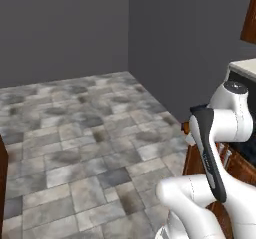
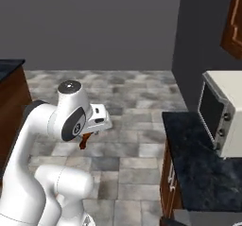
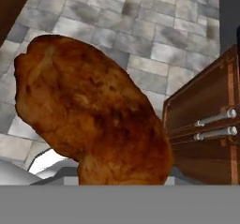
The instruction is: Take the chicken drumsticks from the pan and place one on each plate on the dining counter.
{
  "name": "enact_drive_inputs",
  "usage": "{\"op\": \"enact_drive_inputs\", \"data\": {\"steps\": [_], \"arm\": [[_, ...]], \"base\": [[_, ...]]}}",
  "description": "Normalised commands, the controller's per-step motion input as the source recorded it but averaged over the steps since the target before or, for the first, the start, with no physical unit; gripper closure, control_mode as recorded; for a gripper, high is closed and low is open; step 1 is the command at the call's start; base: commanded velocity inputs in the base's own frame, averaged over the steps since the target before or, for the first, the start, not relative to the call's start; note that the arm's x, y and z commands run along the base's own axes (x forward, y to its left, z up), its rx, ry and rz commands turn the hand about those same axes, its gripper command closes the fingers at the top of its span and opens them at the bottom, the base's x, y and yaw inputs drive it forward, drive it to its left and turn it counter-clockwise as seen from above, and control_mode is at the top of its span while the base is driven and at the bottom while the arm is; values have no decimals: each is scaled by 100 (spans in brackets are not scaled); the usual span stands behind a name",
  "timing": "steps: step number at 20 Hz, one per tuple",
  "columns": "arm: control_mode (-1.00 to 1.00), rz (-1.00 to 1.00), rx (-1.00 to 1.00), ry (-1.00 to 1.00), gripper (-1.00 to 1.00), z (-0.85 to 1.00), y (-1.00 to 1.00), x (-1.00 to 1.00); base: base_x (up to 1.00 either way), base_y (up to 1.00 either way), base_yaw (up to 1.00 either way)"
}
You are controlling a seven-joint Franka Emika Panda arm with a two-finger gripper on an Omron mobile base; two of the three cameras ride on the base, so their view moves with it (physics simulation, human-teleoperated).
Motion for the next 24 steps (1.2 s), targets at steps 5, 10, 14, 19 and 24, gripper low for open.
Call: {"op": "enact_drive_inputs", "data": {"steps": [5, 10, 14, 19, 24], "arm": [[100, 0, 0, 0, 100, 0, 0, 0], [100, 0, 0, 0, 100, 0, 0, 0], [100, 0, 0, 0, 100, 0, 0, 0], [100, 0, 0, 0, 100, 0, 0, 0], [100, 0, 0, 0, 100, 0, 0, 0]], "base": [[-6, -23, 80], [0, -25, 72], [2, -27, 59], [75, -55, 35], [100, -89, 17]]}}
